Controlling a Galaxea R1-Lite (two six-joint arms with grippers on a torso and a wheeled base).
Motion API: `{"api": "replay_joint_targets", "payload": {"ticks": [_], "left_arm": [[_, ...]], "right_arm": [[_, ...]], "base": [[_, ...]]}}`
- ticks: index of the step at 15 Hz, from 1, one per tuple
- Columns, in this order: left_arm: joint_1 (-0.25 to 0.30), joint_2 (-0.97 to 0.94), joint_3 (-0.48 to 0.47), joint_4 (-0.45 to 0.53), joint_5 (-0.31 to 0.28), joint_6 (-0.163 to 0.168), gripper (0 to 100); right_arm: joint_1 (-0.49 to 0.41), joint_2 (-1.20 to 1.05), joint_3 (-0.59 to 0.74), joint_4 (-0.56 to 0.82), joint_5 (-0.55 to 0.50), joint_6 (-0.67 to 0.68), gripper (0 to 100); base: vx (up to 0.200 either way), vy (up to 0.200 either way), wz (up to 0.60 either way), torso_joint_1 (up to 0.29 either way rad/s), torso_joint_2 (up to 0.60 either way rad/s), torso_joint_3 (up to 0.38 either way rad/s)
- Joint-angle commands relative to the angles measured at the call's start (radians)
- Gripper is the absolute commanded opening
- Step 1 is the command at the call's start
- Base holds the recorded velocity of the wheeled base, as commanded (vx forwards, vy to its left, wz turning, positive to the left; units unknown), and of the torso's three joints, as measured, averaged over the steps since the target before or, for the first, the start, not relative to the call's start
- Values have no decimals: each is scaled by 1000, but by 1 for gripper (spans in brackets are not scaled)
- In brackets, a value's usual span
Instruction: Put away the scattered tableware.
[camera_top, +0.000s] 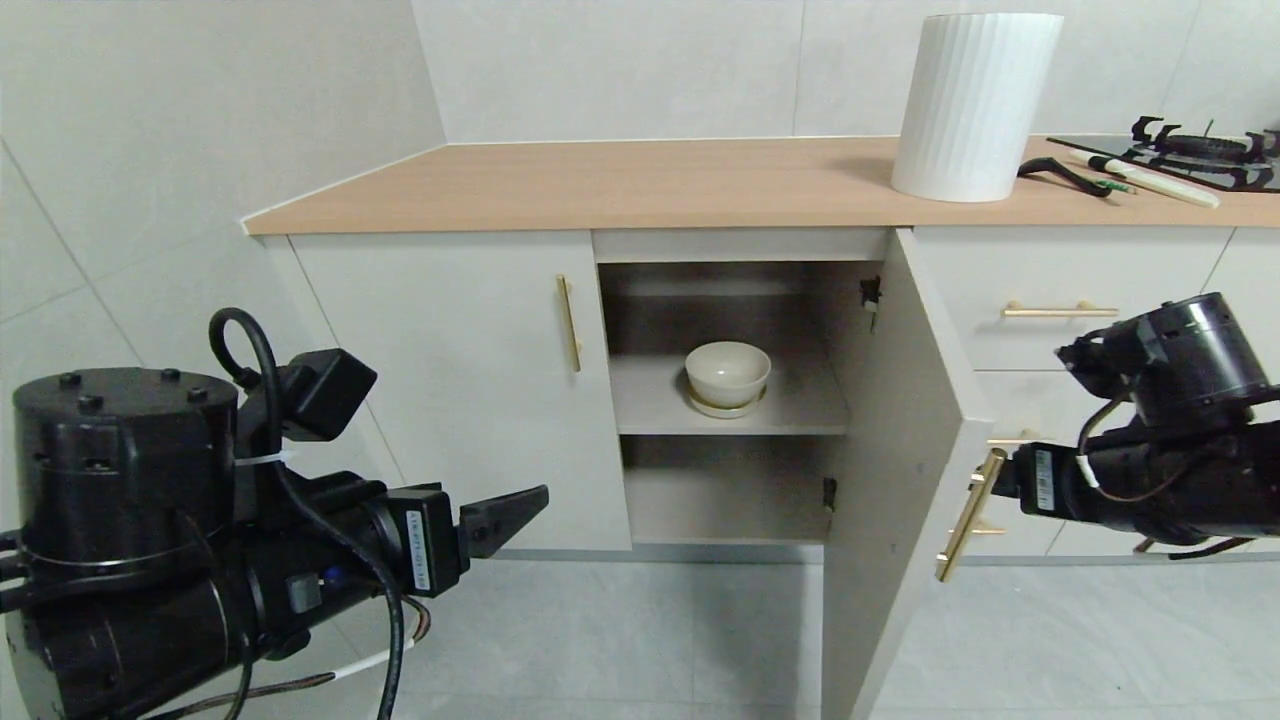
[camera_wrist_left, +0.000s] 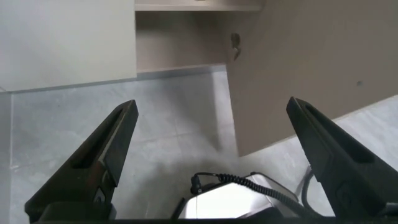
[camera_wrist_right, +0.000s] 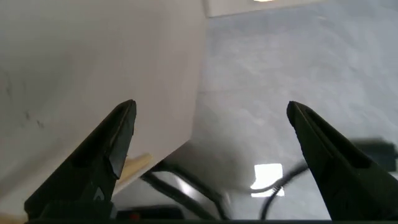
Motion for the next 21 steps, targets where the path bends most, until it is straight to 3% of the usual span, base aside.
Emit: {"api": "replay_joint_targets", "payload": {"ticks": [1, 4, 7, 11, 15, 18, 21], "left_arm": [[2, 6, -1, 0, 4, 1, 100], [2, 10, -1, 3, 20, 1, 100], [2, 12, 0, 4, 20, 1, 100], [2, 12, 0, 4, 18, 1, 100], [2, 15, 2, 1, 18, 1, 100], [2, 6, 11, 6, 18, 35, 100], [2, -2, 14, 9, 18, 38, 100]], "right_arm": [[71, 136, -69, -45, 25, 20, 100], [95, 206, -132, -91, 118, 18, 100], [114, 283, -212, -122, 125, 26, 100], [134, 383, -247, -272, 125, 110, 100], [135, 488, -330, -320, 125, 207, 100], [137, 556, -408, -324, 127, 320, 100], [137, 576, -425, -338, 125, 339, 100]], "base": [[0, 0, 0, 0, 0, 0], [0, 0, 0, 0, 0, 0], [0, 0, 0, 0, 0, 0], [0, 0, 0, 0, 0, 0], [0, 0, 0, 0, 0, 0], [0, 0, 0, 0, 0, 0], [67, 0, 0, 2, 1, -1]]}}
